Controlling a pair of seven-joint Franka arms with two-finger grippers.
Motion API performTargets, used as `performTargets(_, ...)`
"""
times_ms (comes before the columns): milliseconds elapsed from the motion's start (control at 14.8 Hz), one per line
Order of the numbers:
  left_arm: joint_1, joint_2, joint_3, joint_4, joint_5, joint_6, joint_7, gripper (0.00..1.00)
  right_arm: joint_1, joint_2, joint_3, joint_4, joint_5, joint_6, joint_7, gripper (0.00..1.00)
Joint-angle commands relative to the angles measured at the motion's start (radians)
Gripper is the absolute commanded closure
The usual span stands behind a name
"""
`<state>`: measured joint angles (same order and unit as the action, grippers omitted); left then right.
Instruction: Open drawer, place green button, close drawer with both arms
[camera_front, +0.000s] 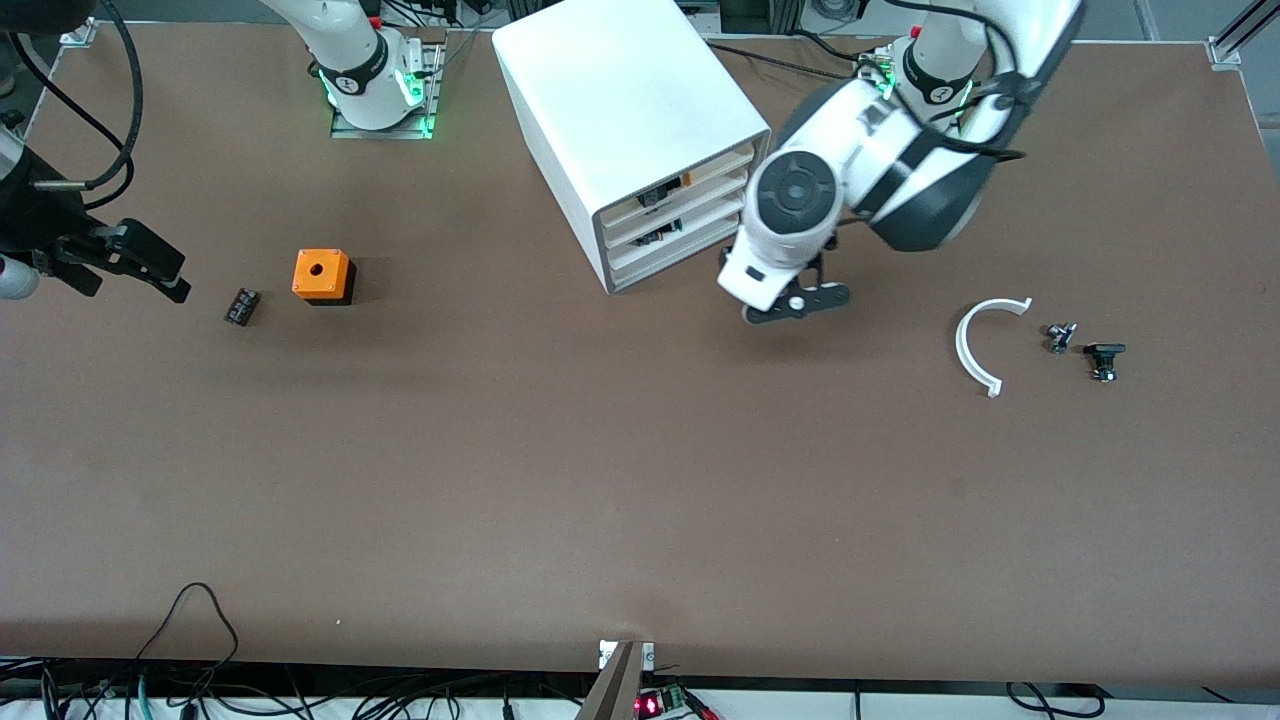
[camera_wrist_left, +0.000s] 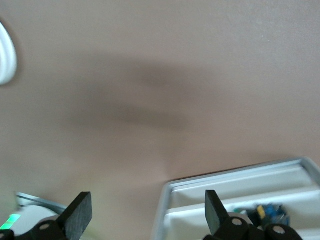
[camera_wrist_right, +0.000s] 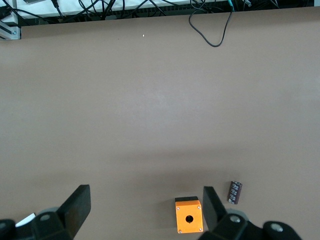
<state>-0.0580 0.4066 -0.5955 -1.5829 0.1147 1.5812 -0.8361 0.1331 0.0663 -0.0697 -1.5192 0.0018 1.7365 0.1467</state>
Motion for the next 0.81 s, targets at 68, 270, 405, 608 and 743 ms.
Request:
performTargets(68, 0.117, -0.032, -0.001, 0.128, -0.004, -0.157, 0.318, 0.01, -0.006, 0.012, 0.001, 0.028, 0.017, -0.012, -0.009, 0.01)
performTargets(270, 0.207, -0.04, 0.002, 0.22, 0.019, -0.196, 0.461, 0.0, -0.006, 0.013, 0.001, 0.028, 0.017, -0.014, -0.009, 0.01)
performTargets(405, 0.251, -0.051, -0.003, 0.253, 0.065, -0.216, 0.55, 0.0, -0.006, 0.012, 0.001, 0.028, 0.017, -0.012, -0.009, 0.01)
performTargets(608, 0.27, -0.086, 0.037, 0.278, 0.102, -0.189, 0.711, 0.0, -0.006, 0.012, 0.001, 0.028, 0.017, -0.012, -0.009, 0.01)
performTargets(743, 0.238, -0.138, 0.158, 0.239, 0.071, -0.126, 0.832, 0.0, -0.006, 0.012, 0.001, 0.028, 0.017, -0.012, -0.009, 0.01)
